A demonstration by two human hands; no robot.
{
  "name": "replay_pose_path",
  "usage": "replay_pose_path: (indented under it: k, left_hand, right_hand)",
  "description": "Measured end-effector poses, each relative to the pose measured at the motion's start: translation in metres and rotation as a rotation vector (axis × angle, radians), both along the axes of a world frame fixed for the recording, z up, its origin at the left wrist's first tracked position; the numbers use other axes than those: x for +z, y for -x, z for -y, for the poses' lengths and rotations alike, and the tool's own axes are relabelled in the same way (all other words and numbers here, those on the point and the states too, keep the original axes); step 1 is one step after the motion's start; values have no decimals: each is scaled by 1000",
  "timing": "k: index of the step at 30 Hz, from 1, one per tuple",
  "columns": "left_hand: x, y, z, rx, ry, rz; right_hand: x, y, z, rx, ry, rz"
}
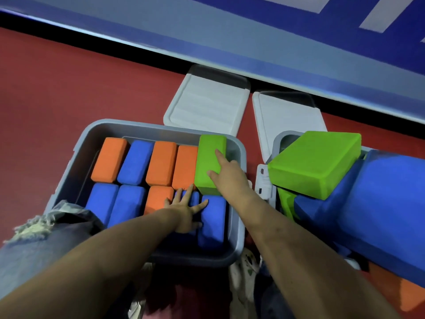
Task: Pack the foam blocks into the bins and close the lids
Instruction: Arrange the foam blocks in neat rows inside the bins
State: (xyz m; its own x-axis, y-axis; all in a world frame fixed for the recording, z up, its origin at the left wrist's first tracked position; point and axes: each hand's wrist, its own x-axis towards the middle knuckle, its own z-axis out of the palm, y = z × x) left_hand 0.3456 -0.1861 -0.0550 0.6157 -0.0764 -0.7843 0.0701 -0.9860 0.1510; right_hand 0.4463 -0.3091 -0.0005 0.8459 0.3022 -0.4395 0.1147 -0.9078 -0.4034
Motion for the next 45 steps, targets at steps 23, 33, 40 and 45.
replay_pose_path:
  k: [23,33,40,45]
  left_hand:
    - [-1,-55,-18,1106,746,205]
    - [-3,-69,-5,1064,674,232]
    - [-11,-66,-2,757,328,429]
    - [-15,-66,-8,579,84,459]
  right_hand:
    - [-69,8,3,-417,-372,-138]
    - [-80,7,8,-546,-494,-334]
    - [-93,4,11,-442,-465,-293]
    - [-123,1,4,-432,-407,-323]
